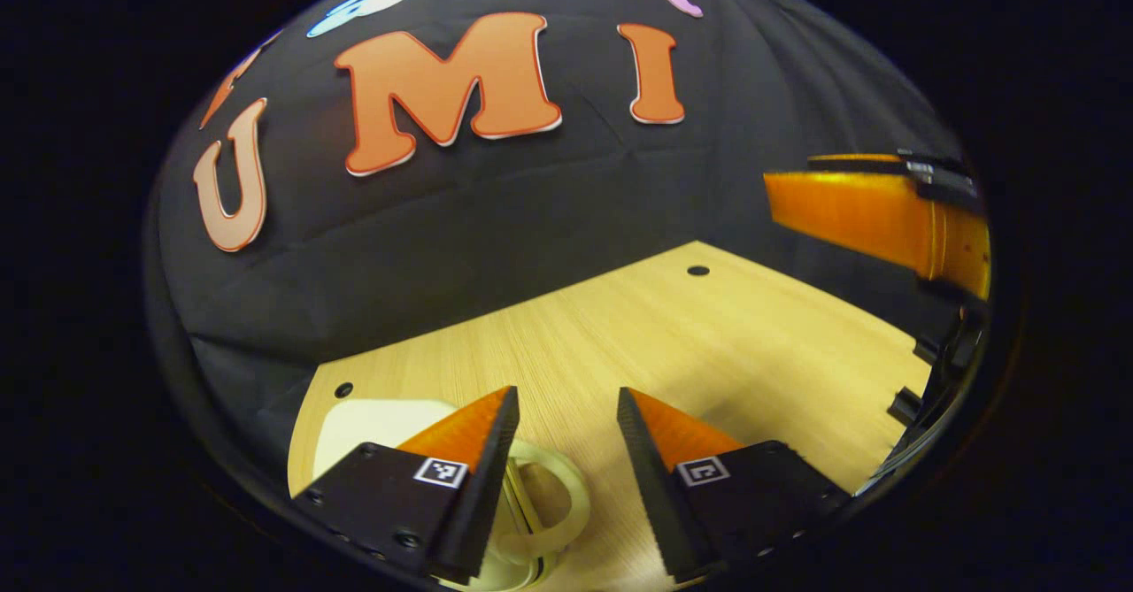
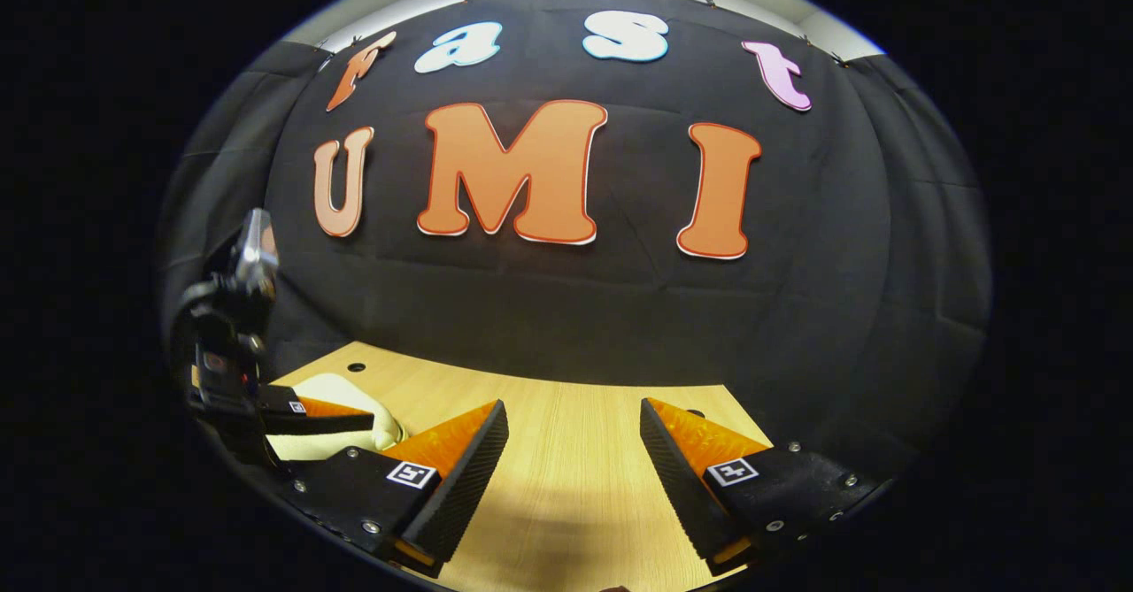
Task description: First open the suitcase, pack the skin care products into it, and then close the suitcase.
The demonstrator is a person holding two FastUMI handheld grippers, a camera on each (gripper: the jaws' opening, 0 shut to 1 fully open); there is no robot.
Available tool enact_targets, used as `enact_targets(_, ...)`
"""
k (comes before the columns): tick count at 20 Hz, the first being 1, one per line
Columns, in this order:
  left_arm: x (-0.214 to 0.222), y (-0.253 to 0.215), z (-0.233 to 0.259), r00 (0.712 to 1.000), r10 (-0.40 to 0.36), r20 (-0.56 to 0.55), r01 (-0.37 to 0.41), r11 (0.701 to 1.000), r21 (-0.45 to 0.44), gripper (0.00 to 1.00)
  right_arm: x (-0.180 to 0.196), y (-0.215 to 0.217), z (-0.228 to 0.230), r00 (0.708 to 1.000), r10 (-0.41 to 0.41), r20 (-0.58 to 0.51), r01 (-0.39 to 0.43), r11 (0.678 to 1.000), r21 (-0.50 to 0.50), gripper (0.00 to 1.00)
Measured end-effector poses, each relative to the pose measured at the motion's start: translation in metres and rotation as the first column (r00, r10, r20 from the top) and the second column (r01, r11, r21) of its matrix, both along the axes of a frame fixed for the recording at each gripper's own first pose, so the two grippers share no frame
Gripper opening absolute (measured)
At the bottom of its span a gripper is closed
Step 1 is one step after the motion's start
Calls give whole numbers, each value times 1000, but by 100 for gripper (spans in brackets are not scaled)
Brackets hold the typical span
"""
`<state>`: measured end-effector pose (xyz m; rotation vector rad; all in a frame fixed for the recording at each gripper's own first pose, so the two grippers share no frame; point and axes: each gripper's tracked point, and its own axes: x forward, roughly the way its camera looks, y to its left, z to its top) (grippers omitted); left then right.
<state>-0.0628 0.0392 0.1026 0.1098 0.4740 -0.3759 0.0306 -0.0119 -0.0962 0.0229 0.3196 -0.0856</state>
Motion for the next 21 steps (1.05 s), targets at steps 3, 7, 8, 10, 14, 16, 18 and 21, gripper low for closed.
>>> enact_targets(3,4,12,35,996,52,76,-48,998,-52,80,5,8,12,999,10,50,-10,1000,-6,95)
enact_targets(7,11,45,85,969,161,187,-134,980,-149,90,12,24,30,992,38,123,-38,999,1,96)
enact_targets(8,14,55,96,960,188,209,-156,974,-161,96,15,29,32,990,49,130,-50,999,8,95)
enact_targets(10,15,76,112,941,238,239,-200,964,-173,100,15,43,25,991,83,106,-85,996,22,95)
enact_targets(14,13,98,135,915,292,277,-243,949,-199,100,19,58,36,984,116,136,-119,993,10,95)
enact_targets(16,13,109,141,906,306,292,-257,947,-194,100,21,65,36,982,138,129,-139,990,3,95)
enact_targets(18,11,107,140,906,305,292,-253,946,-202,100,21,65,37,982,139,129,-140,990,-1,95)
enact_targets(21,11,106,138,909,305,285,-251,944,-212,100,22,67,38,981,140,134,-142,990,5,95)
